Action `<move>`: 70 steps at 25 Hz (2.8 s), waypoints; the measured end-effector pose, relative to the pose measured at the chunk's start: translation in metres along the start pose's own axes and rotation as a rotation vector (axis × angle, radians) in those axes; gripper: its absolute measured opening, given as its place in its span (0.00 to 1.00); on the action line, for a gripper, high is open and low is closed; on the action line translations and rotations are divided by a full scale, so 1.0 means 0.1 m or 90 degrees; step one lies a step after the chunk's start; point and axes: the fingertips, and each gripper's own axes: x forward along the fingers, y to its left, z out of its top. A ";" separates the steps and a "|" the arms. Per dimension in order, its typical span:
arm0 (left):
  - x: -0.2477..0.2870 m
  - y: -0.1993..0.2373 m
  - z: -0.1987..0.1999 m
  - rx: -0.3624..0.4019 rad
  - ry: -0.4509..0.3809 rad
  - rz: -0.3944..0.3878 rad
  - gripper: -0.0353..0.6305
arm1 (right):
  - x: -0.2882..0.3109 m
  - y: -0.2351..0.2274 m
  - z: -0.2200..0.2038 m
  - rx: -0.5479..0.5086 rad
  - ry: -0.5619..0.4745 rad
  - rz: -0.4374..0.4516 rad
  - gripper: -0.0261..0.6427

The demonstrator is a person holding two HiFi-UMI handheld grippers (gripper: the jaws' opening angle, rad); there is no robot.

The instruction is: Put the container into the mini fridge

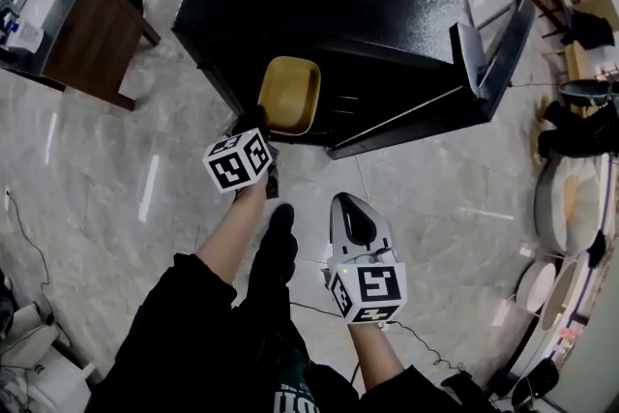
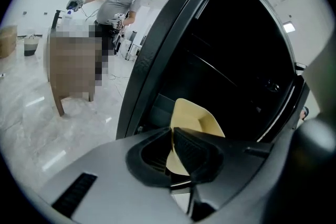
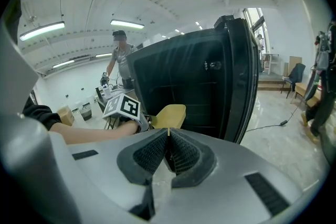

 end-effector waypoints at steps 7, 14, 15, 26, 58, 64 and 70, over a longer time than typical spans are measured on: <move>0.25 0.02 0.06 0.001 -0.016 0.019 0.09 | -0.04 -0.01 -0.28 0.011 0.022 -0.002 0.09; 0.47 0.00 0.05 -0.005 -0.022 0.043 0.09 | -0.09 -0.04 -0.44 0.004 0.039 -0.008 0.09; 0.50 0.02 0.05 -0.006 -0.023 0.047 0.09 | -0.09 -0.06 -0.46 0.004 0.042 -0.010 0.09; 0.83 -0.14 0.16 -0.008 -0.029 0.077 0.09 | -0.12 -0.17 -0.58 0.005 0.061 -0.018 0.09; 1.25 -0.21 0.09 -0.011 0.005 0.063 0.09 | -0.17 -0.34 -0.80 0.025 0.082 -0.043 0.09; 1.27 -0.23 0.08 -0.013 0.013 0.049 0.10 | -0.18 -0.37 -0.82 0.026 0.086 -0.044 0.09; 1.23 -0.22 0.09 0.006 0.013 0.054 0.12 | -0.17 -0.32 -0.78 0.023 0.084 -0.041 0.09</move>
